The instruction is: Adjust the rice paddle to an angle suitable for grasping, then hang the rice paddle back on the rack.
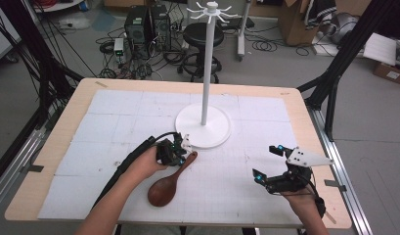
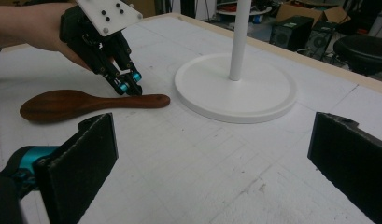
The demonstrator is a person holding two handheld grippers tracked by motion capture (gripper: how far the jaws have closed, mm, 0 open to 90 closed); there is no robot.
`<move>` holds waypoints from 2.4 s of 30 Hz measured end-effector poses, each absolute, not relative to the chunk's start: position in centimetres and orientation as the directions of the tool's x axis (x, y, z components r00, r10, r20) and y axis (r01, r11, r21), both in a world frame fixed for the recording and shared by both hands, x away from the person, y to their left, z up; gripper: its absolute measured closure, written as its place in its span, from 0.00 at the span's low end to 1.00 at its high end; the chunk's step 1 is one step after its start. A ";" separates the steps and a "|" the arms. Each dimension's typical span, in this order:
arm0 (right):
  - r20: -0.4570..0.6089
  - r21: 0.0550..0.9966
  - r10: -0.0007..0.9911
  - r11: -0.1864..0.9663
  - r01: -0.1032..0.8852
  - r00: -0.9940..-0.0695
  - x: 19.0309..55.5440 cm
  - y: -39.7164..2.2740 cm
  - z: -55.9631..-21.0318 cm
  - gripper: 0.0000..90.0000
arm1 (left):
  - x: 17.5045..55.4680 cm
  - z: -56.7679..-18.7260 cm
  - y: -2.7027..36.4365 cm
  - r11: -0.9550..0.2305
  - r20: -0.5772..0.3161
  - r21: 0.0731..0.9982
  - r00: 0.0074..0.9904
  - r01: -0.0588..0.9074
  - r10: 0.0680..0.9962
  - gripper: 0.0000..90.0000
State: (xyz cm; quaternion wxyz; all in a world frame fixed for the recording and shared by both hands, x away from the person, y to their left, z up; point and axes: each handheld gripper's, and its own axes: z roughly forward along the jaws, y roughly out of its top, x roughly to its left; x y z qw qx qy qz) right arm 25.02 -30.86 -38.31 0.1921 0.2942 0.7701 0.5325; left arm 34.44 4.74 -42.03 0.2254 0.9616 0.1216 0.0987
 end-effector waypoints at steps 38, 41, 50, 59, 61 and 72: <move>0.027 0.929 0.667 0.258 0.265 -0.744 25.3 -30.9 -38.2 0.01 | 32.7 -38.3 6.4 -0.770 0.013 0.533 0.906 0.352 0.423 0.49; 0.030 0.930 0.671 0.253 0.267 -0.741 25.3 -31.0 -38.2 0.01 | 32.4 -38.2 6.4 -0.764 -0.005 0.525 0.899 0.376 0.439 0.29; 0.039 0.926 0.672 0.255 0.280 -0.739 25.5 -31.0 -38.3 0.01 | 31.8 -37.6 6.5 -0.749 -0.062 0.531 0.900 0.396 0.432 0.06; 0.036 0.925 0.671 0.258 0.279 -0.740 25.6 -31.1 -38.5 0.01 | 31.9 -37.9 6.4 -0.757 -0.071 0.494 0.888 0.427 0.454 0.08; 0.040 0.924 0.671 0.256 0.282 -0.741 25.6 -31.2 -38.5 0.01 | 32.0 -38.1 6.2 -0.762 -0.064 0.485 0.886 0.430 0.459 0.08; 0.041 0.918 0.669 0.268 0.292 -0.743 25.6 -31.3 -38.8 0.01 | 32.2 -38.9 5.3 -0.777 -0.063 0.442 0.879 0.449 0.472 0.08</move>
